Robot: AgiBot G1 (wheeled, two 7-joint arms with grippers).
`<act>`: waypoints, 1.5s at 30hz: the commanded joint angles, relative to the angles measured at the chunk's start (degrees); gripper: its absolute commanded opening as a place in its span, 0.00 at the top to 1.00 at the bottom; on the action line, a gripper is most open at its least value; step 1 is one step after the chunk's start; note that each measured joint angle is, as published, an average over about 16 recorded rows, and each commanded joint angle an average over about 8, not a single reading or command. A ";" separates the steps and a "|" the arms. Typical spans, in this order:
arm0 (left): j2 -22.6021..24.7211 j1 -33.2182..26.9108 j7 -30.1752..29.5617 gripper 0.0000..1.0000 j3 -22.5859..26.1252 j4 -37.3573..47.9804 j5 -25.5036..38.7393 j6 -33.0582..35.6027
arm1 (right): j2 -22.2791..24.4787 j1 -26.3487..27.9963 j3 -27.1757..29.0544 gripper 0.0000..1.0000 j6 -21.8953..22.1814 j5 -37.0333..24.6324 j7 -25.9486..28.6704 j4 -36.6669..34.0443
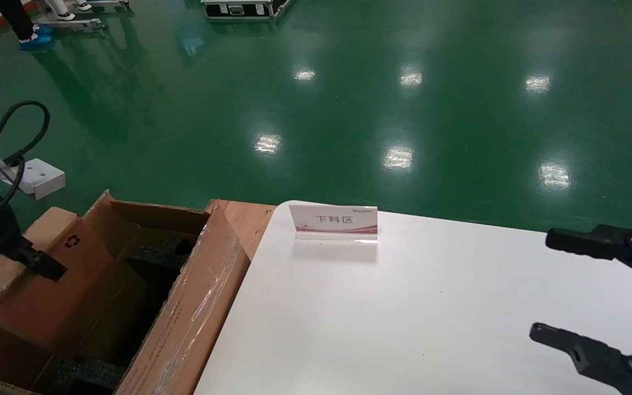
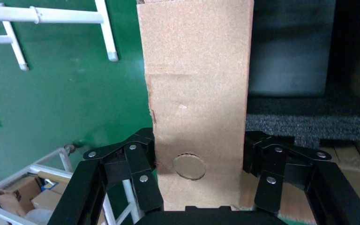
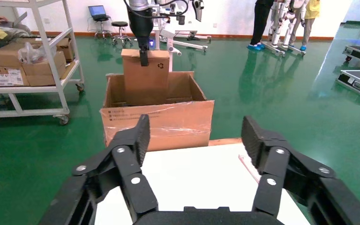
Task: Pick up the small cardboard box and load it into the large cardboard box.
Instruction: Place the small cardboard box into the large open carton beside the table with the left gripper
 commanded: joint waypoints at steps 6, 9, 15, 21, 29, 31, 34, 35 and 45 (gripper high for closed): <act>1.38 3.55 -0.51 1.00 0.57 2.51 0.77 -2.28 | 0.01 0.01 -0.02 0.00 0.01 0.02 -0.01 0.00; 1.97 4.95 -0.31 1.00 0.82 3.92 0.98 -2.98 | 0.01 0.01 -0.03 0.00 0.01 0.02 -0.02 0.00; 3.01 7.48 0.05 1.00 1.05 6.64 1.02 -4.41 | 0.02 0.01 -0.05 0.00 0.02 0.04 -0.03 0.00; 4.19 10.10 0.46 1.00 0.94 9.55 0.82 -6.46 | 0.03 0.02 -0.07 0.00 0.03 0.05 -0.04 0.00; 5.64 13.07 1.34 1.00 0.65 13.06 0.46 -8.96 | 0.04 0.02 -0.10 0.00 0.04 0.07 -0.05 0.00; 5.82 13.81 1.61 1.00 0.69 13.73 0.41 -9.41 | 0.04 0.02 -0.11 0.00 0.05 0.07 -0.05 0.00; 5.89 14.96 1.95 1.00 0.82 14.55 0.21 -9.88 | 0.05 0.03 -0.12 0.00 0.05 0.08 -0.06 0.00; 5.85 15.34 2.03 1.00 0.87 14.76 0.12 -10.01 | 0.05 0.03 -0.12 0.00 0.05 0.08 -0.06 0.00; 5.06 18.76 2.27 1.00 1.31 16.12 -0.85 -11.33 | 0.06 0.03 -0.15 0.00 0.07 0.10 -0.08 0.00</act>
